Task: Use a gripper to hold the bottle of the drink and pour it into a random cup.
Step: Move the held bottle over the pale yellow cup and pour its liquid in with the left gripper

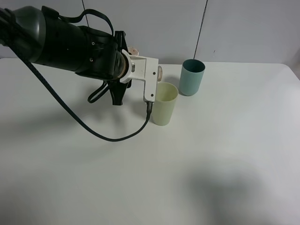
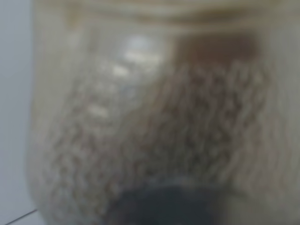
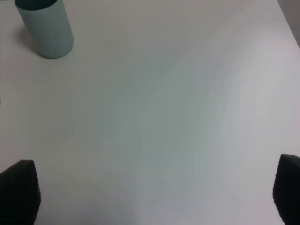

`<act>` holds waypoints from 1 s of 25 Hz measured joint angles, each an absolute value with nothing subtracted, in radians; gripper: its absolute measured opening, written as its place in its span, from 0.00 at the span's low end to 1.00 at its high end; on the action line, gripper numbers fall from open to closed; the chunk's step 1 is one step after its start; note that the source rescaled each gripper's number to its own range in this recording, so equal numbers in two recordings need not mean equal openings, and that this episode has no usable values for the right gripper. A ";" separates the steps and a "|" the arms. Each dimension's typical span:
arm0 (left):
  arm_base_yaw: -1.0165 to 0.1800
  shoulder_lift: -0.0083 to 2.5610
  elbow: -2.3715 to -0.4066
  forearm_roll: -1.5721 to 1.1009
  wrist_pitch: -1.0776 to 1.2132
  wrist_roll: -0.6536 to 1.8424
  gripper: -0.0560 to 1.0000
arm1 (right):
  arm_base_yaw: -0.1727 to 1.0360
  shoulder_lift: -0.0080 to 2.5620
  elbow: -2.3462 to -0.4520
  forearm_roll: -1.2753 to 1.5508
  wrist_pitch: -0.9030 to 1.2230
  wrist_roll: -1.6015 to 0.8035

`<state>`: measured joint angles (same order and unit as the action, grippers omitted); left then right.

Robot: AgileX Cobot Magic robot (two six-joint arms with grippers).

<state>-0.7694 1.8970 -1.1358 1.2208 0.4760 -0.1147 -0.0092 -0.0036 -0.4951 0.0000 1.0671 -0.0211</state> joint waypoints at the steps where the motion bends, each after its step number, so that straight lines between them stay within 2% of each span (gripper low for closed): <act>1: -0.769 1.897 -1.136 1.224 0.476 -0.114 0.07 | -0.009 -0.004 -0.495 0.000 1.067 -0.021; 25: -0.769 1.897 -1.136 1.264 0.477 -0.013 0.07 | -0.009 -0.004 -0.495 0.000 1.067 -0.021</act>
<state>-0.7694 1.8970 -1.1358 1.2638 0.4769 -0.0129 -0.0092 -0.0036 -0.4951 0.0000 1.0671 -0.0211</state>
